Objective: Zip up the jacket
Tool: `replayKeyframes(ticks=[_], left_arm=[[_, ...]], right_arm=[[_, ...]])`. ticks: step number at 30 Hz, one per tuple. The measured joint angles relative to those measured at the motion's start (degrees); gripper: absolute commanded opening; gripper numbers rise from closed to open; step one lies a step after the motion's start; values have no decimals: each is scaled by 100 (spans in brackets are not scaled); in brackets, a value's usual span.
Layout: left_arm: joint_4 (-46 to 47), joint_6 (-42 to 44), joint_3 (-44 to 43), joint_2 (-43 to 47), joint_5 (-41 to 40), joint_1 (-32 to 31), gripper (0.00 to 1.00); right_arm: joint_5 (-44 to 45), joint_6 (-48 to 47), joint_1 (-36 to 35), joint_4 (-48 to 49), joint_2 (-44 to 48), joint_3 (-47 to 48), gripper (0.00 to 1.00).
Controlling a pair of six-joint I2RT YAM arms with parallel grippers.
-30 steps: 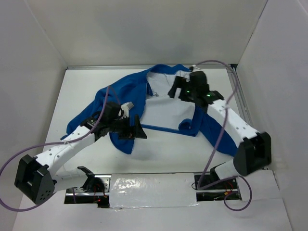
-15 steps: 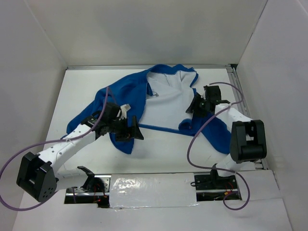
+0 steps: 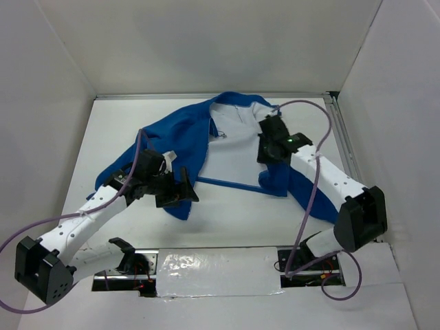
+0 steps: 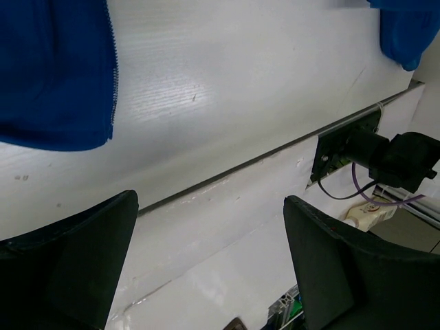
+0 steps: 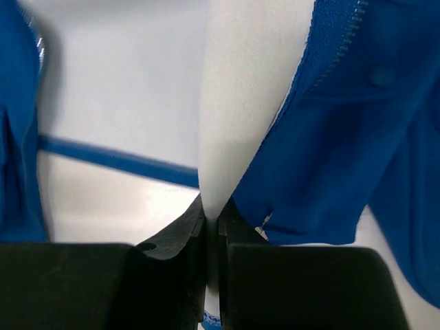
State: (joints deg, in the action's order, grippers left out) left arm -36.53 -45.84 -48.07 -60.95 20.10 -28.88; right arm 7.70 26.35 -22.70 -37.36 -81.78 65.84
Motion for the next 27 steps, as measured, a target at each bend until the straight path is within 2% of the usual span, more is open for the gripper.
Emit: replayKeyframes(ticks=[1, 2, 6, 7, 9, 12, 15, 18, 22, 24, 27], left_arm=[[-101, -61, -17, 44, -39, 0, 99], [-208, -103, -50, 63, -72, 0, 99], [-625, -278, -203, 109, -229, 0, 99], [-717, -310, -221, 144, -260, 0, 99], [-874, -391, -221, 238, -304, 0, 99], [-1021, -402, -221, 321, -332, 11, 99], [-1056, -396, -221, 326, -326, 26, 99], [-966, -365, -221, 299, -245, 37, 99], [-721, -251, -219, 90, -90, 35, 99], [-614, -212, -219, -61, -35, 31, 99], [-496, -177, -219, -243, 9, 24, 99]], right_arm=[[212, 35, -372, -186, -94, 203, 13], [372, 70, -669, -302, -225, 352, 21], [785, 162, -1773, -804, -1445, 1078, 32], [857, 181, -1993, -901, -1873, 1322, 46], [975, 243, -2435, -981, -2736, 1766, 67], [1019, 166, -2909, -1034, -3215, 1969, 74], [649, 42, -3217, -758, -2776, 1648, 75], [20, 9, -3003, -166, -1572, 752, 75], [-717, 125, -1943, 588, -20, -310, 76], [-940, 162, -1353, 898, 256, -612, 74], [-1241, 188, -968, 1123, -87, -745, 74]])
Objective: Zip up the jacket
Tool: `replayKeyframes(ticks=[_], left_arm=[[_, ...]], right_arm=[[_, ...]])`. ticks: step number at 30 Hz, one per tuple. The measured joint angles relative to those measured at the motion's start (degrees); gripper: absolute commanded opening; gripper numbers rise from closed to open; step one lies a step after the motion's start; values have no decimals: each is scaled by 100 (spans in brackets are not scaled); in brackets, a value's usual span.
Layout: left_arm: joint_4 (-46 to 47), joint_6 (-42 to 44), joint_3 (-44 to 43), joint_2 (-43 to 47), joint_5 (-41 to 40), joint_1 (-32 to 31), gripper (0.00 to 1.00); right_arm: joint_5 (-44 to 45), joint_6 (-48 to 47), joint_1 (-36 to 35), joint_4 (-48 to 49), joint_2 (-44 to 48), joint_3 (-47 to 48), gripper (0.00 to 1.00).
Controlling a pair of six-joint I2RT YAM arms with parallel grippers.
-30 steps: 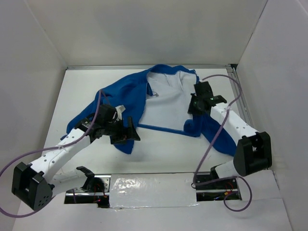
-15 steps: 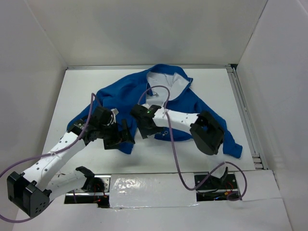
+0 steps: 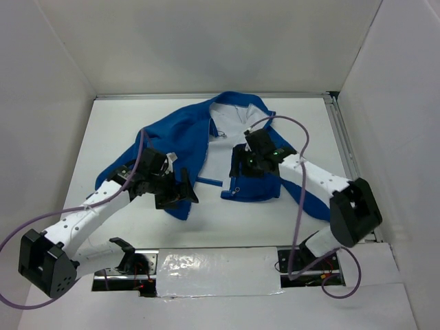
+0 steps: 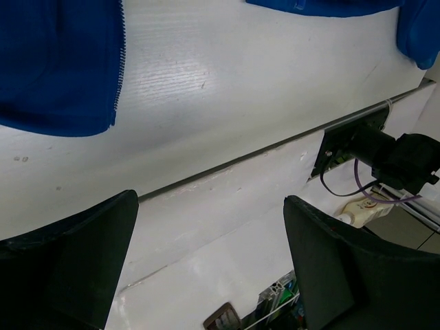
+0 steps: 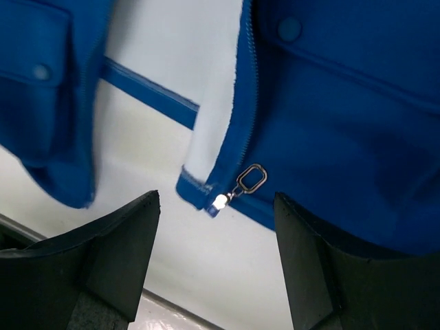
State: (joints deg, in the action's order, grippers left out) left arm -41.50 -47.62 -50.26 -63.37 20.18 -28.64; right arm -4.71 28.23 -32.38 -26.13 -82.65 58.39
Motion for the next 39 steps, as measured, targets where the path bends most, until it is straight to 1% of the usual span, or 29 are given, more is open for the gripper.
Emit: replayKeyframes(ticks=[6, 10, 11, 13, 14, 15, 18, 19, 20, 25, 27, 29, 31, 34, 37, 39], left_arm=[[140, 105, 0, -59, 9, 4, 99], [280, 109, 68, -59, 37, 44, 99], [302, 109, 107, -59, 46, 59, 99], [310, 107, 170, -59, 48, 96, 99], [319, 107, 190, -63, 50, 120, 99], [326, 107, 197, -70, 50, 142, 99], [474, 107, 227, -131, 68, 236, 99], [525, 105, 240, -166, 72, 258, 99], [581, 101, 260, -203, 74, 278, 99], [750, 103, 330, -404, 103, 376, 99], [822, 109, 332, -501, 101, 413, 99], [905, 114, 332, -612, 105, 450, 99], [977, 118, 332, -745, 111, 498, 99], [1075, 140, 332, -883, 140, 597, 99], [1182, 247, 323, -1008, 291, 772, 99], [1272, 282, 323, -1086, 466, 1021, 99]], right_arm=[[-544, 46, 94, 310, -1281, -28, 72], [-634, 83, 94, 470, -1681, 37, 68], [-638, 87, 105, 538, -1718, 79, 59], [-673, 87, 105, 708, -1818, 133, 51], [-688, 98, 103, 785, -1864, 133, 38], [-695, 87, 94, 835, -1886, 133, 30], [-682, 151, 15, 911, -1923, 142, 20], [-667, 153, -31, 905, -1941, 170, 5], [-656, 138, -63, 901, -1956, 205, 0], [-332, 264, -181, 710, -1902, 310, 0], [-72, 330, -208, 431, -1711, 304, 0], [404, 439, -254, -22, -1362, 302, 0], [1029, 601, -339, -603, -925, 332, 0], [2181, 946, -671, -1978, -640, 713, 0], [3147, 1252, -1528, -3185, -1176, 1526, 0], [3613, 1346, -2059, -3812, -1862, 2079, 0]])
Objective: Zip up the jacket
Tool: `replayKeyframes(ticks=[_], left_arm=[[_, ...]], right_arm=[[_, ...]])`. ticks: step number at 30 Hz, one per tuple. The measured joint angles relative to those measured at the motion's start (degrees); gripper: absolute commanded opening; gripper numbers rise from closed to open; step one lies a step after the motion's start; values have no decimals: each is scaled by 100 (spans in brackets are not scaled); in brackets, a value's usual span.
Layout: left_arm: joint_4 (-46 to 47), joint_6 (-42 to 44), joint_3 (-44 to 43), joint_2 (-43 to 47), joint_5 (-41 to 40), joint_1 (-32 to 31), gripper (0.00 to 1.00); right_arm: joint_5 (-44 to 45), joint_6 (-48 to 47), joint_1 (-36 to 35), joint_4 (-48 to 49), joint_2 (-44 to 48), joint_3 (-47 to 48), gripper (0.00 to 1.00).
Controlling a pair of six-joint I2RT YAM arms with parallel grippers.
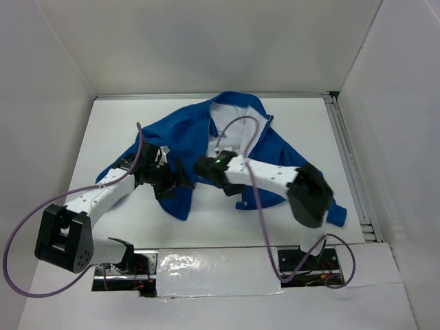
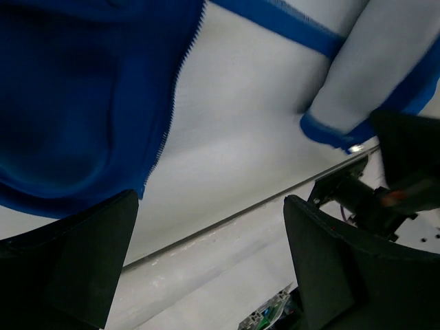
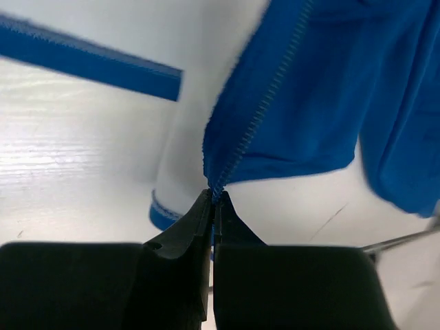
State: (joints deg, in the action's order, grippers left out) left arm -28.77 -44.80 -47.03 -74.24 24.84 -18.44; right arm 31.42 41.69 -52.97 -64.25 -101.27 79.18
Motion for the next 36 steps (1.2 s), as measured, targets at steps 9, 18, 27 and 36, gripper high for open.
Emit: replayKeyframes(ticks=[9, 18, 27, 36], left_arm=[[107, 94, -35, -219, 186, 986, 99], [243, 105, -35, -212, 251, 1119, 99], [289, 122, 2, -186, 98, 730, 99], [417, 166, 345, -186, 11, 629, 99]], right_arm=[[-411, -966, -1172, 249, -1775, 1154, 46], [-2271, -1403, -455, 2380, 107, -660, 82], [-2876, -831, 1989, 3119, 1552, -1576, 86], [-2693, -876, 3491, 3158, -608, 721, 79]])
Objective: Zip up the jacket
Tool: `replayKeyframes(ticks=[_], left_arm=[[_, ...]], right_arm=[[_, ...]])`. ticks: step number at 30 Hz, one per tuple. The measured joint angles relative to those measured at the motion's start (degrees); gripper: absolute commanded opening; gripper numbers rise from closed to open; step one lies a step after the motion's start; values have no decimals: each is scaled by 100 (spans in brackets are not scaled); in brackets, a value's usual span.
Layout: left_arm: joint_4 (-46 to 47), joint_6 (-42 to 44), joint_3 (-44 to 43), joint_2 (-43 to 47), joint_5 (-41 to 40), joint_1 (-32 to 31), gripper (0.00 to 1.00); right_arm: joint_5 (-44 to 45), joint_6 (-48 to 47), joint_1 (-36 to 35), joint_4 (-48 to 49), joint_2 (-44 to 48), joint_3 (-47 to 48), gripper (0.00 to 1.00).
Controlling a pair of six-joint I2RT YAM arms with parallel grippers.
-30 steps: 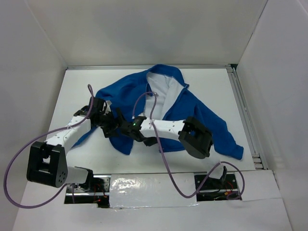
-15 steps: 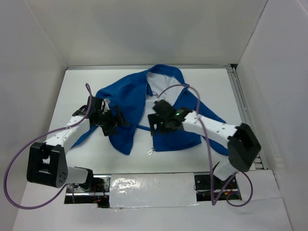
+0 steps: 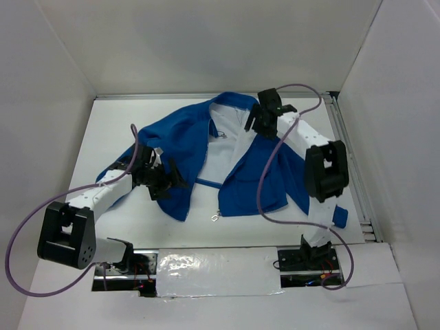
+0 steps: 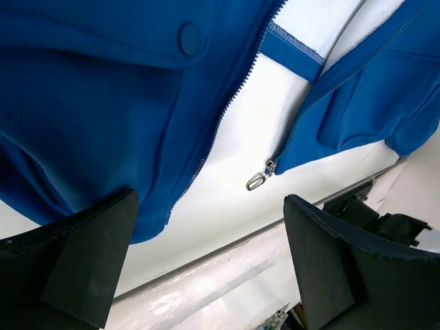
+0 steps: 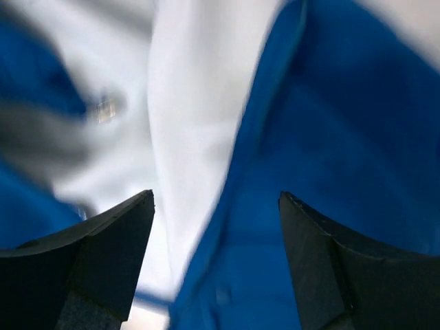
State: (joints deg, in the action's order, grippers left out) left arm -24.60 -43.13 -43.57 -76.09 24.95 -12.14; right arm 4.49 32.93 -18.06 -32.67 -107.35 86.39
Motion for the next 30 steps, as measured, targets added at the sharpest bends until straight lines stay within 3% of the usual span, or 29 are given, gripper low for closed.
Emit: replayKeyframes(ticks=[5, 8, 11, 12, 14, 15, 18, 21, 24, 27, 30], left_arm=[[114, 120, 11, -94, 35, -13, 99], [166, 131, 15, -254, 39, -13, 99], [212, 138, 24, -446, 42, -13, 99], [236, 140, 37, -496, 42, -13, 99], [254, 142, 52, -599, 42, -13, 99], [269, 149, 52, -647, 44, -13, 99], [361, 221, 52, -846, 46, -13, 99], [424, 243, 42, -1019, 94, -17, 99], [444, 247, 13, -1071, 142, -35, 99], [446, 254, -11, -1104, 192, -52, 99], [444, 269, -20, -1108, 205, -68, 99]], right_arm=[[203, -52, 372, -260, -1510, 1768, 78], [234, -59, 437, -372, -1875, 2022, 77], [170, -50, 485, -461, -1974, 2022, 70], [122, -57, 498, -461, -1998, 2024, 52], [55, -92, 509, -466, -2026, 2065, 39], [39, -101, 509, -459, -2041, 2103, 26], [66, -142, 468, -466, -2041, 2212, 17], [378, -203, 284, -603, -2098, 2562, 16], [743, -332, -98, -876, -2479, 3552, 21], [1021, -483, -564, -1027, -2924, 4406, 28], [1128, -643, -1014, -1049, -3300, 4780, 42]])
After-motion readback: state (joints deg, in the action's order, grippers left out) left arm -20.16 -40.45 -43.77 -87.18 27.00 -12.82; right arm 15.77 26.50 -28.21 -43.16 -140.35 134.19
